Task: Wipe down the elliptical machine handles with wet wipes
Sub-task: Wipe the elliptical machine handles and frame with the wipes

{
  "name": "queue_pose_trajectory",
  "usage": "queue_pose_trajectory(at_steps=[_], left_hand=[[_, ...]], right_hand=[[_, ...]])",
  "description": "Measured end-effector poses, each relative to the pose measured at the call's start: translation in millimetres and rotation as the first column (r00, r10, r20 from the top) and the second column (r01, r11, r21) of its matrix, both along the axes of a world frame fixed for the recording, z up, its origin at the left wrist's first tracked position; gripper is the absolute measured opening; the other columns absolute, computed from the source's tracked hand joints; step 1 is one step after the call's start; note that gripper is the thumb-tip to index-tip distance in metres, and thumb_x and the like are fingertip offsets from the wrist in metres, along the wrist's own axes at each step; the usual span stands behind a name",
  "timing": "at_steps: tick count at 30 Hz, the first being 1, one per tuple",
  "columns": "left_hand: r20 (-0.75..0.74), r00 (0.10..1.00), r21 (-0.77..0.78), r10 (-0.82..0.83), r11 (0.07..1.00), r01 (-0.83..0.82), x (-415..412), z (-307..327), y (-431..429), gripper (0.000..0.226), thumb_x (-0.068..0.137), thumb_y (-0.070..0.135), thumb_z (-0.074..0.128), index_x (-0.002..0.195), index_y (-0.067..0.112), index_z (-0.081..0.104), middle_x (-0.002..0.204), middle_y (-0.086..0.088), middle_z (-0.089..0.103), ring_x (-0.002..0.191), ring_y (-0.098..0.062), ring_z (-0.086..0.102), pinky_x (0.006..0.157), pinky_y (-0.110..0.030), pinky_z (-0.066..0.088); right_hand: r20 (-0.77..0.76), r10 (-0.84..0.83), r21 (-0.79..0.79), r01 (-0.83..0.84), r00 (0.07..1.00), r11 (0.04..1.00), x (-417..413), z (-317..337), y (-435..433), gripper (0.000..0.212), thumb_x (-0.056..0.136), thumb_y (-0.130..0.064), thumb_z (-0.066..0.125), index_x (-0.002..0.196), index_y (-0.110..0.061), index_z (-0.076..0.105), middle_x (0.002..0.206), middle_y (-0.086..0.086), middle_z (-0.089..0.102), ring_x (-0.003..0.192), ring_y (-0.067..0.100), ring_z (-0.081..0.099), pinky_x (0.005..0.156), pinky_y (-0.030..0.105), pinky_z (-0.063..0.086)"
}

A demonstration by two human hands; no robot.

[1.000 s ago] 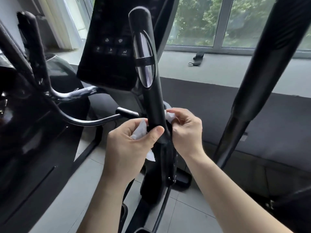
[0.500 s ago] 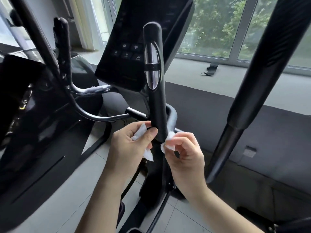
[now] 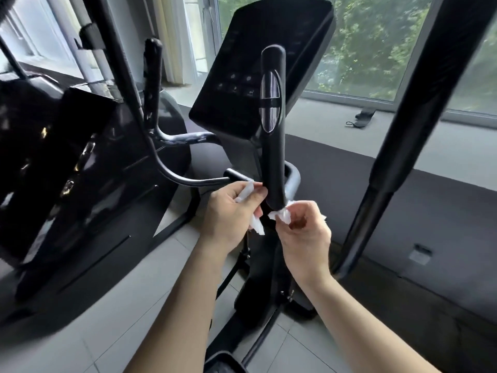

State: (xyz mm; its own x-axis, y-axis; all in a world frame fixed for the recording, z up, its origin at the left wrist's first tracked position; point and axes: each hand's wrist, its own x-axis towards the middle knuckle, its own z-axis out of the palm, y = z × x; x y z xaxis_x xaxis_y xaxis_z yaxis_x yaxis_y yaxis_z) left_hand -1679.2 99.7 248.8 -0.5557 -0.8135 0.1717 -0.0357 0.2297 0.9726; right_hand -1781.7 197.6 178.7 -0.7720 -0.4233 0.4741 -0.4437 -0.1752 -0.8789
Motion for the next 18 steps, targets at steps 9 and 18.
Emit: queue_pose_trajectory(at_steps=[9,18], left_hand=[[-0.039,0.998,0.014,0.051,0.999,-0.050,0,-23,18,0.008,0.095,0.030,0.072,0.099,0.025,0.076,0.062,0.007,0.066,0.056,-0.006,0.061,0.061,-0.025,0.052],[0.042,0.900,-0.029,-0.433,0.900,0.435,-23,-54,141,0.009,0.095,0.015,0.067,0.095,0.021,0.073,0.068,-0.002,0.068,0.057,-0.020,0.065,0.055,-0.035,0.055]], right_hand=[[0.175,0.018,0.118,-0.039,0.984,0.992,18,-3,73,0.028,0.091,0.003,0.073,0.090,-0.025,0.074,0.088,0.004,0.071,0.077,0.025,0.070,0.073,0.034,0.060],[0.255,-0.277,0.204,0.228,0.927,0.952,-15,2,162,0.047,0.091,0.015,0.050,0.115,-0.019,0.072,0.095,-0.001,0.078,0.083,0.014,0.070,0.071,0.028,0.058]])
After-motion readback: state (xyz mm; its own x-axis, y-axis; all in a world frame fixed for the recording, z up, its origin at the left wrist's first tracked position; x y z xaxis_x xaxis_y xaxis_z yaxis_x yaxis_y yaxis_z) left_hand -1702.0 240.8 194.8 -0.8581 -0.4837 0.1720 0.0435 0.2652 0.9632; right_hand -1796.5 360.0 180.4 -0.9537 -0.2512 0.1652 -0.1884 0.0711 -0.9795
